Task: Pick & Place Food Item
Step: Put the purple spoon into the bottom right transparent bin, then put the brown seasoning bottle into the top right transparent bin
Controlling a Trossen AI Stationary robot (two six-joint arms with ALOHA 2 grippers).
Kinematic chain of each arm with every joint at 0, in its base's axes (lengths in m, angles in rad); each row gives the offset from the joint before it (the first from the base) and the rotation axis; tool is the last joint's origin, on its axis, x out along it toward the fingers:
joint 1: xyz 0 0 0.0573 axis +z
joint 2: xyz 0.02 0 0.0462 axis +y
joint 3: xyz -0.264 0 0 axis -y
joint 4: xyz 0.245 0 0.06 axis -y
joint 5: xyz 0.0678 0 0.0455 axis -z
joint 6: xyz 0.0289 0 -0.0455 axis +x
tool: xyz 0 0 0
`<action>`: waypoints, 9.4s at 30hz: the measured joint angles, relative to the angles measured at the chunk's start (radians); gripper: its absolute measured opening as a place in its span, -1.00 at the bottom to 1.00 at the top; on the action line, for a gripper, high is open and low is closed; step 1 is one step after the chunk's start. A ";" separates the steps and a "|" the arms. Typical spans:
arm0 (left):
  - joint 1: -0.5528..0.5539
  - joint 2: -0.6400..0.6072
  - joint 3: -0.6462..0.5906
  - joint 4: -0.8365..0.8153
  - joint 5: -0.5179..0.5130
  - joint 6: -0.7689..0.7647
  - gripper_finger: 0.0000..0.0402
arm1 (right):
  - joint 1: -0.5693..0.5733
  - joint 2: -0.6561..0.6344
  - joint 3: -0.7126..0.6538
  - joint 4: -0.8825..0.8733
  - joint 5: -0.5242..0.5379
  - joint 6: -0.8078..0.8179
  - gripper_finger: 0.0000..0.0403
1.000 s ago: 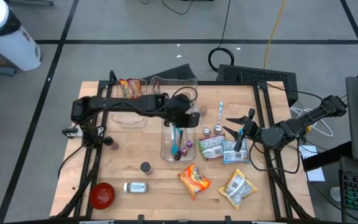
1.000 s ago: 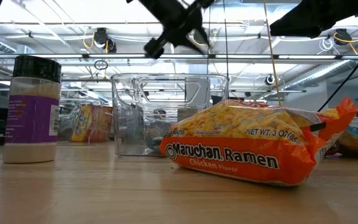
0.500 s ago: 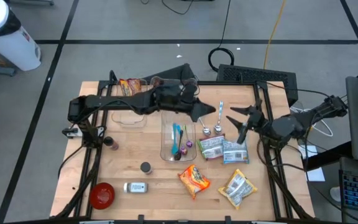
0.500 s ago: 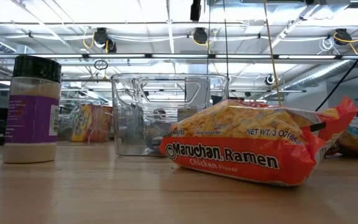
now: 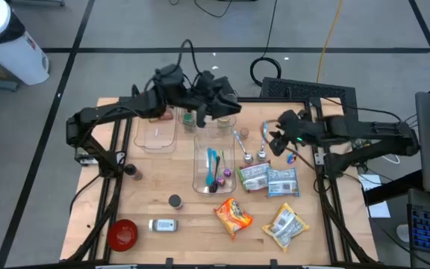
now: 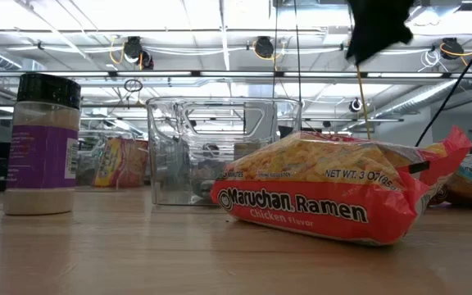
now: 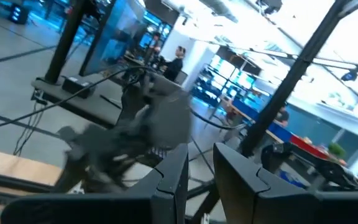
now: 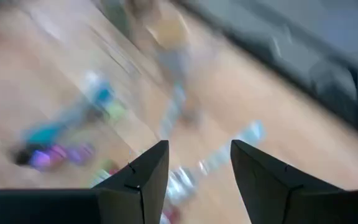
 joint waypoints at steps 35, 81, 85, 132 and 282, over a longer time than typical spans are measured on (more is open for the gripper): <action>-0.057 -0.020 -0.001 -0.223 0.209 0.099 -0.60 | -0.277 -0.032 -0.563 -0.009 -0.176 0.974 -0.19; -0.074 -0.020 -0.001 -0.235 0.183 0.065 -0.60 | -0.454 -0.041 -0.745 0.893 -0.285 0.674 -0.98; -0.045 -0.020 -0.001 -0.238 0.195 0.014 -0.60 | -0.432 -0.076 -0.745 1.061 -0.286 0.630 -0.99; 0.175 -0.083 -0.001 -0.706 -0.141 0.153 -0.60 | -0.059 0.184 -0.170 0.976 -0.199 0.312 -1.00; 0.267 -0.513 -0.137 -1.247 -0.391 0.559 -0.60 | 0.049 1.077 0.551 0.202 -0.406 0.855 -0.78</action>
